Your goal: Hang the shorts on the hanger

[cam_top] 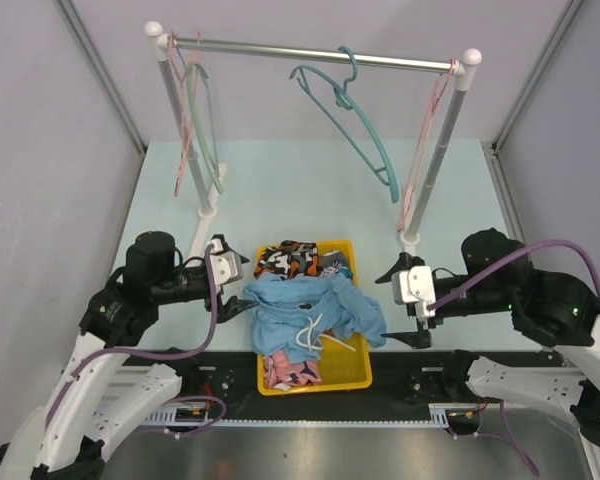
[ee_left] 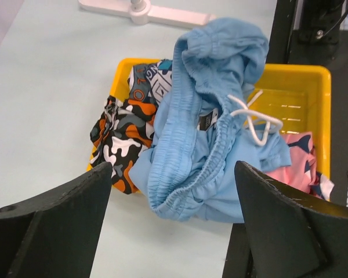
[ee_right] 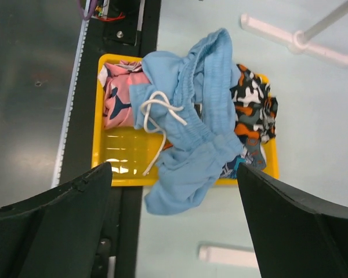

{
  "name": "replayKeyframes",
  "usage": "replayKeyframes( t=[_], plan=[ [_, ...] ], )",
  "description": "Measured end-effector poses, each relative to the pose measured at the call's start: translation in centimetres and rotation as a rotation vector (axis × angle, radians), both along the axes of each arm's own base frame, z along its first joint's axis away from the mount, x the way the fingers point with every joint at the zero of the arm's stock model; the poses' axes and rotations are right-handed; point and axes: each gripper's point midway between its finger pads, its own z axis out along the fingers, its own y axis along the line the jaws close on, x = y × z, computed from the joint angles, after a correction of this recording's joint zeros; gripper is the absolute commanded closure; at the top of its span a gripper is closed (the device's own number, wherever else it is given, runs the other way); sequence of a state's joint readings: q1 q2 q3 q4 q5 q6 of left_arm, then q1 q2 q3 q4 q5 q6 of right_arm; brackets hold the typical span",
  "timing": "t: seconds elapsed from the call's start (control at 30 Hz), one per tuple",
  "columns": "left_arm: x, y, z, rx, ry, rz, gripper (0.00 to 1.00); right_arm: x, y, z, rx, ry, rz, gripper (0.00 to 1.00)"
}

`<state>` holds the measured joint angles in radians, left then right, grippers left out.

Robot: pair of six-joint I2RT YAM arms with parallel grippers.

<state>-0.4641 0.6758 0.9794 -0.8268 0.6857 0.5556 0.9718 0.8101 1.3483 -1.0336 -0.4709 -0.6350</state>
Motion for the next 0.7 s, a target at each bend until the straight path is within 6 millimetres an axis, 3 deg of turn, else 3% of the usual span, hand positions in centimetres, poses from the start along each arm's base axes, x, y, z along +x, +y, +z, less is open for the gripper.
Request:
replayKeyframes(
  t=[0.07,0.17,0.27,0.5,0.63,0.7],
  plan=[
    [-0.1,-0.1,0.7,-0.019,0.009,0.003,0.1,0.0,-0.8,0.4,-0.01,0.044,-0.032,0.11],
    [-0.2,-0.4,1.6,-0.054,0.026,0.012,0.1,0.9,-1.5,2.8,0.053,0.098,-0.135,0.17],
    [-0.3,-0.7,2.6,-0.091,0.044,0.021,0.1,3.7,-2.7,5.6,0.174,0.141,-0.351,0.22],
    [-0.1,-1.2,5.4,-0.173,0.031,0.037,0.1,9.9,-8.5,12.9,0.563,0.19,-0.899,0.37],
    [0.0,-1.4,6.3,-0.197,0.022,0.041,0.1,12.8,-11.4,15.4,0.71,0.21,-1.114,0.41],
    [0.0,-1.4,6.4,-0.204,0.02,0.043,0.1,14.3,-12.0,15.6,0.743,0.231,-1.176,0.43]
  ],
)
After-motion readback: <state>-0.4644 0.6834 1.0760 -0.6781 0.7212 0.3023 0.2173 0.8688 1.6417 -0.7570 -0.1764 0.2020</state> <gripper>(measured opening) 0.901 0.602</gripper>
